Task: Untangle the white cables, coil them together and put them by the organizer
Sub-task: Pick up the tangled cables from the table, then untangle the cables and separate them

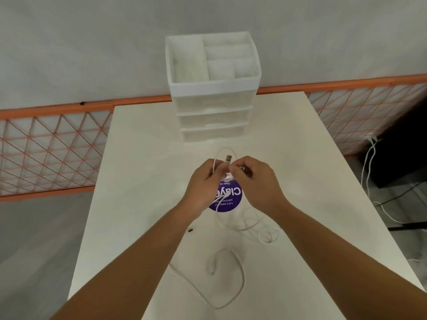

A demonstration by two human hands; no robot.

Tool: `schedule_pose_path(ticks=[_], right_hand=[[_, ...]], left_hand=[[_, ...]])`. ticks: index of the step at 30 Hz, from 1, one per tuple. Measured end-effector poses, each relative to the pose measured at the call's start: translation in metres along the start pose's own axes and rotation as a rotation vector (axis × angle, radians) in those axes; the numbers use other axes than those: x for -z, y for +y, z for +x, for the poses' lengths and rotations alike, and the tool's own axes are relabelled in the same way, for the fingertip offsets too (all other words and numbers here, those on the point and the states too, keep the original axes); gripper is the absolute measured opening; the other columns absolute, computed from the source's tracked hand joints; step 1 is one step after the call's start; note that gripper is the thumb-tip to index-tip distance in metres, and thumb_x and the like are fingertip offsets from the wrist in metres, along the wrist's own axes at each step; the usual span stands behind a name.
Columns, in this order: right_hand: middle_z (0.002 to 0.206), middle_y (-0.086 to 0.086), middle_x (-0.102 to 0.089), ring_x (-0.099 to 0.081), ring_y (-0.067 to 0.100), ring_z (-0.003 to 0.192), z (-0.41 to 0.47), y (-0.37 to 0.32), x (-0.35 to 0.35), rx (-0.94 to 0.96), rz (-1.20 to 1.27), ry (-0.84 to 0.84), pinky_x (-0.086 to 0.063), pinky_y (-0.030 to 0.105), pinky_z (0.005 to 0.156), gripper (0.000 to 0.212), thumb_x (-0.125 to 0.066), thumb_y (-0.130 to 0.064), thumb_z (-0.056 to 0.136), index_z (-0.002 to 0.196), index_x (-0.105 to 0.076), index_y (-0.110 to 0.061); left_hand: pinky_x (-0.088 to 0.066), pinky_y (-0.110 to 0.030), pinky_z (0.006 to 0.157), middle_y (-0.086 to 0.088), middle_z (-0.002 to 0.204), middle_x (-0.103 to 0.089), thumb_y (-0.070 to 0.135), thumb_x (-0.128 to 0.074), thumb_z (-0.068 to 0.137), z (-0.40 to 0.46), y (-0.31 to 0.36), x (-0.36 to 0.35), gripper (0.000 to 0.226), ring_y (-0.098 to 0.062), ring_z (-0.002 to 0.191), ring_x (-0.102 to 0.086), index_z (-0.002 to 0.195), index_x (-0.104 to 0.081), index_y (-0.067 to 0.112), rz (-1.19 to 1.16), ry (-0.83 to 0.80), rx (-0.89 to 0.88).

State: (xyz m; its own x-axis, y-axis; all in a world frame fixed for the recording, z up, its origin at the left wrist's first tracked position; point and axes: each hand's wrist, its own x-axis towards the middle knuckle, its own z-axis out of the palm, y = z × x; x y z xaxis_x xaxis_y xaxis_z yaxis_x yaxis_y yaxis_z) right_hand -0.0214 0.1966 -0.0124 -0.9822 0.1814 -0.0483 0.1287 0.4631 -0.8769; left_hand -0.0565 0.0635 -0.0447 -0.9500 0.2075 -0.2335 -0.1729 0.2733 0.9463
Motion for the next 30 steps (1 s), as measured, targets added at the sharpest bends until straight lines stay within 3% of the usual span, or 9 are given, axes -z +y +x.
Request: schedule_pose_path(ticks=[3, 6, 10, 15, 17, 20, 24, 27, 30], right_hand=[[0.059, -0.009, -0.063, -0.059, 0.003, 0.054, -0.007, -0.033, 0.009, -0.077, 0.195, -0.010, -0.053, 0.026, 0.066, 0.016, -0.059, -0.024, 0.089, 0.077, -0.069, -0.020], [0.058, -0.006, -0.065, -0.067, 0.019, 0.060, -0.020, -0.064, 0.019, -0.075, 0.185, -0.151, -0.060, 0.039, 0.077, 0.016, -0.060, -0.027, 0.090, 0.083, -0.066, -0.014], [0.065, 0.005, -0.067, -0.067, 0.023, 0.064, -0.035, -0.097, 0.033, -0.019, 0.087, -0.328, -0.058, 0.034, 0.073, 0.024, -0.070, -0.036, 0.083, 0.081, -0.056, -0.016], [0.058, 0.001, -0.063, -0.059, 0.007, 0.046, -0.044, -0.114, 0.016, 0.043, 0.144, -0.343, -0.050, 0.020, 0.047, 0.036, -0.076, -0.032, 0.079, 0.091, -0.056, -0.005], [0.056, -0.003, -0.065, -0.058, 0.005, 0.047, -0.047, -0.115, 0.002, 0.073, 0.126, -0.328, -0.047, 0.020, 0.047, 0.037, -0.079, -0.034, 0.075, 0.086, -0.057, -0.007], [0.059, -0.002, -0.066, -0.057, 0.003, 0.047, -0.054, -0.106, -0.018, 0.000, 0.146, -0.365, -0.047, 0.021, 0.050, 0.040, -0.081, -0.040, 0.070, 0.080, -0.056, -0.011], [0.064, 0.002, -0.067, -0.057, 0.006, 0.049, -0.065, -0.078, -0.045, -0.073, 0.090, -0.446, -0.046, 0.020, 0.049, 0.049, -0.071, -0.054, 0.076, 0.084, -0.058, -0.007], [0.060, 0.000, -0.062, -0.054, 0.010, 0.052, -0.059, -0.043, -0.064, -0.094, 0.073, -0.296, -0.042, 0.019, 0.054, 0.047, -0.053, -0.050, 0.091, 0.084, -0.061, -0.004], [0.059, -0.006, -0.051, -0.046, 0.007, 0.053, -0.052, -0.001, -0.077, -0.073, -0.116, -0.176, -0.036, 0.020, 0.054, 0.025, -0.055, -0.027, 0.093, 0.074, -0.055, -0.011]], left_hand=[[-0.050, -0.014, 0.061, 0.010, 0.084, -0.067, 0.037, -0.051, 0.098, -0.031, 0.025, 0.011, 0.024, 0.000, 0.070, -0.066, 0.101, -0.063, 0.017, -0.131, 0.020, -0.031], [-0.050, -0.011, 0.062, 0.007, 0.086, -0.068, 0.030, -0.048, 0.101, -0.058, 0.044, 0.019, 0.023, 0.003, 0.071, -0.067, 0.101, -0.061, 0.012, -0.256, 0.006, -0.040], [-0.058, -0.031, 0.082, -0.002, 0.094, -0.074, 0.036, -0.047, 0.101, -0.090, 0.058, 0.030, 0.028, -0.016, 0.084, -0.073, 0.105, -0.061, 0.013, -0.311, 0.004, -0.029], [-0.043, -0.024, 0.055, 0.007, 0.068, -0.060, 0.031, -0.031, 0.106, -0.115, 0.062, 0.043, 0.037, -0.009, 0.051, -0.049, 0.105, -0.056, 0.004, -0.191, 0.083, -0.114], [-0.039, -0.027, 0.057, 0.006, 0.055, -0.048, 0.028, -0.030, 0.105, -0.123, 0.054, 0.050, 0.037, -0.010, 0.050, -0.041, 0.102, -0.054, -0.001, -0.232, 0.110, -0.100], [-0.033, -0.029, 0.056, 0.002, 0.056, -0.030, 0.032, -0.035, 0.104, -0.136, 0.035, 0.061, 0.030, -0.017, 0.057, -0.023, 0.097, -0.052, 0.008, -0.391, 0.066, -0.038], [-0.023, -0.025, 0.049, 0.006, 0.054, -0.029, 0.034, -0.041, 0.103, -0.152, 0.003, 0.079, 0.026, -0.012, 0.050, -0.020, 0.092, -0.047, 0.011, -0.468, 0.083, 0.050], [-0.018, -0.025, 0.048, 0.007, 0.052, -0.030, 0.032, -0.041, 0.104, -0.159, -0.019, 0.098, 0.031, -0.009, 0.046, -0.020, 0.080, -0.051, 0.015, -0.524, 0.124, 0.103], [-0.020, -0.024, 0.049, 0.007, 0.052, -0.031, 0.035, -0.042, 0.103, -0.160, -0.035, 0.111, 0.028, -0.009, 0.047, -0.022, 0.089, -0.059, 0.017, -0.532, 0.161, 0.158]])
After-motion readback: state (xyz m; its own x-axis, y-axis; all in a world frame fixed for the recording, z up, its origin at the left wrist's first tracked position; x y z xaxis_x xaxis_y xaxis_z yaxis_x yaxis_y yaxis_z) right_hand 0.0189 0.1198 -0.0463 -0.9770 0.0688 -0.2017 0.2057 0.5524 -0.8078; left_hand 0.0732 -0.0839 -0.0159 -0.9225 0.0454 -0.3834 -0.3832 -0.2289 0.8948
